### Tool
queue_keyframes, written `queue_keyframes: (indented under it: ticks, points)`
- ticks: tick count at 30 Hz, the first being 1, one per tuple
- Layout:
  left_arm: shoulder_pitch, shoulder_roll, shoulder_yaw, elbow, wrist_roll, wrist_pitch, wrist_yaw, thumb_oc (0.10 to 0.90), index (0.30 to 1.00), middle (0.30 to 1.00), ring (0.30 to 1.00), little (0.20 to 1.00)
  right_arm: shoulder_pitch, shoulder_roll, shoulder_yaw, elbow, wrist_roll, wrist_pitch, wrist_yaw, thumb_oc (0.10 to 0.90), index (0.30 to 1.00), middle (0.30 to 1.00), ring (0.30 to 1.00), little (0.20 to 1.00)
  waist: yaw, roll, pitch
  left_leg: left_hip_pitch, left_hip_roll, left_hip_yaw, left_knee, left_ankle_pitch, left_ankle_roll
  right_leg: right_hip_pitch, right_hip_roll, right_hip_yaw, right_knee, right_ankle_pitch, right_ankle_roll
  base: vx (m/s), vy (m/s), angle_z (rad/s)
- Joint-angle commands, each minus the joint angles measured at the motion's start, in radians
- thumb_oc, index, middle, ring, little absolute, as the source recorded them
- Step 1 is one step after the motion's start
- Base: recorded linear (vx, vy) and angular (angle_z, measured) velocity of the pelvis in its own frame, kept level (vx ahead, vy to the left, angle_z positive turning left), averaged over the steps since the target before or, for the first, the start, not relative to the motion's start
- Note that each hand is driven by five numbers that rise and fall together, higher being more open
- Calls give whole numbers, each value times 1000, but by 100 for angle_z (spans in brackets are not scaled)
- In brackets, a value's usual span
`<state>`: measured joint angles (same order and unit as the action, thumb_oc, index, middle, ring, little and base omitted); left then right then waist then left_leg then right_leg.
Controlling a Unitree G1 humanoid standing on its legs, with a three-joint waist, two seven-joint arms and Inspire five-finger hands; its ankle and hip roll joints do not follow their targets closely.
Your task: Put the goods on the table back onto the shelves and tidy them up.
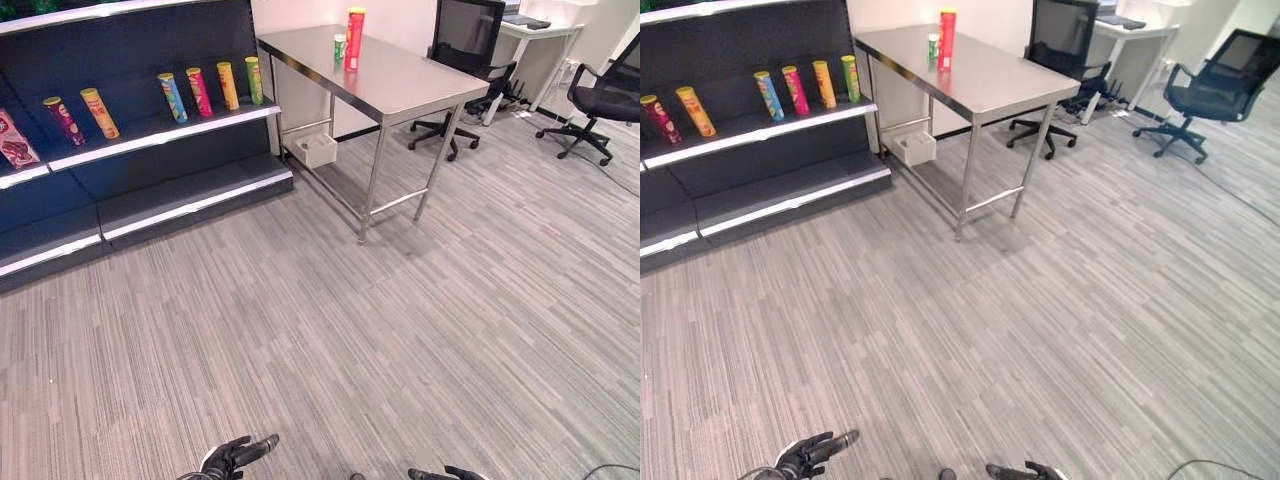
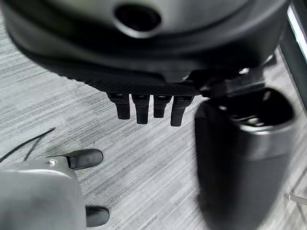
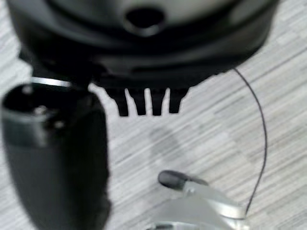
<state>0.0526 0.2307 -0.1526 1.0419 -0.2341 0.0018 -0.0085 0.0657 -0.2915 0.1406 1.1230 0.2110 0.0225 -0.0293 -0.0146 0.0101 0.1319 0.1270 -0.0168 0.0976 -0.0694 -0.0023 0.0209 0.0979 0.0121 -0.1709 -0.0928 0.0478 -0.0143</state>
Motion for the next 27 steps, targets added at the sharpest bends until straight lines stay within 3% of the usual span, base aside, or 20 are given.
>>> queue_keyframes:
  ticks: [1,22,27]
  points:
    - [-47,32,-7,-17,-15,-48,6,800,900,900,900,900,-28,-31,6,-45,23,-29,-20,800,900,900,900,900,2,-25,8,14,65,-6,-18,-25,-80,24,-97,-6,6,-35,144,0,0,0]
    - [-45,30,-16,2,-2,-40,1,800,900,900,900,900,-23,-38,44,-123,5,-32,-16,800,900,900,900,900,6,-30,14,8,79,-17,-18,-14,-89,19,-84,-5,6,-38,136,-1,-17,1]
    - [-46,42,-13,-9,-11,-39,0,800,900,900,900,900,-34,-51,53,-132,0,-29,-8,800,900,900,900,900,11,-31,40,6,92,-20,-18,-1,-94,16,-71,-11,6,-44,128,12,-74,2]
